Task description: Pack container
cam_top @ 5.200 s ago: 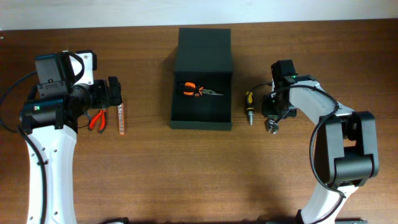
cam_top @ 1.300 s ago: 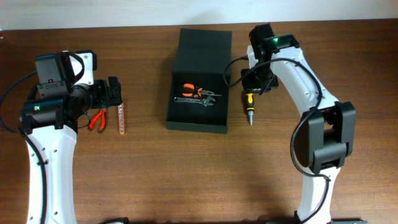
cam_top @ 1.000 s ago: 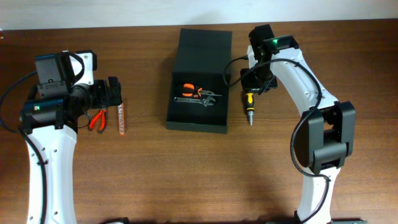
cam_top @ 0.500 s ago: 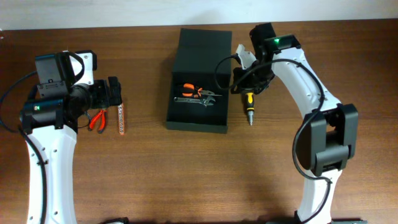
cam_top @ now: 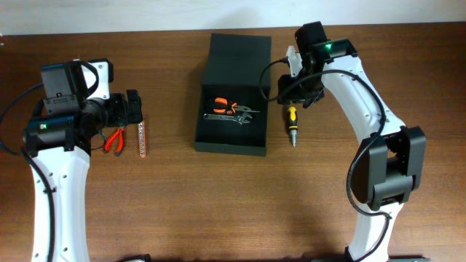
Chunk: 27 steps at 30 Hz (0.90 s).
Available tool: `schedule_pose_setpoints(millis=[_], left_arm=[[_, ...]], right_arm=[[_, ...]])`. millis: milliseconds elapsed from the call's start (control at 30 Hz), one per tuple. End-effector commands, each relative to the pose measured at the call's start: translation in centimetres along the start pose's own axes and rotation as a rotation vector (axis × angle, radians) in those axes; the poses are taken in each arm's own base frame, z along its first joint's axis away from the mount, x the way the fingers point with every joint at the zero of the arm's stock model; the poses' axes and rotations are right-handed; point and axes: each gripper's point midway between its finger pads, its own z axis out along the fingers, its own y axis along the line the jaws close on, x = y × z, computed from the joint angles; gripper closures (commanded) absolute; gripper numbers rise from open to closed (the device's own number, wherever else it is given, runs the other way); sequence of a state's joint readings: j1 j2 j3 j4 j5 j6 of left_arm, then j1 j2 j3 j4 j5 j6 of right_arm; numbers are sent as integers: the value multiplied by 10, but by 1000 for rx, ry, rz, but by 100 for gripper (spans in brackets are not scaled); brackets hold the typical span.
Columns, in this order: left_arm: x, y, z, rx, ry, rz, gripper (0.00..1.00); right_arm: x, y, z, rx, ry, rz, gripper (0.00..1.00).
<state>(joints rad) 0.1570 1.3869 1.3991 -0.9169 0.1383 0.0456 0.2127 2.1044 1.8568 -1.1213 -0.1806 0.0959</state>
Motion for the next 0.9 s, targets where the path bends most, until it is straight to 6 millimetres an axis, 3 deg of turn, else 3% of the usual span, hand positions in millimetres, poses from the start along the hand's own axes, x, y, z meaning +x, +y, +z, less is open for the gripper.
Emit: schedule_pose_setpoints(millis=[0, 233, 567, 767, 867], left_arm=[[-8, 2, -4, -9, -21, 19, 1], [-8, 2, -4, -9, -20, 19, 1], [-8, 2, -4, -9, -21, 19, 1], [-8, 2, -4, -9, -21, 19, 1], [-8, 2, -4, -9, -21, 19, 1]], right_arm=[[10, -17, 10, 71, 25, 36, 43], [31, -34, 48, 124, 94, 79, 42], [50, -41, 80, 129, 110, 119, 43], [50, -44, 94, 125, 81, 123, 51], [49, -44, 94, 124, 73, 121, 62]])
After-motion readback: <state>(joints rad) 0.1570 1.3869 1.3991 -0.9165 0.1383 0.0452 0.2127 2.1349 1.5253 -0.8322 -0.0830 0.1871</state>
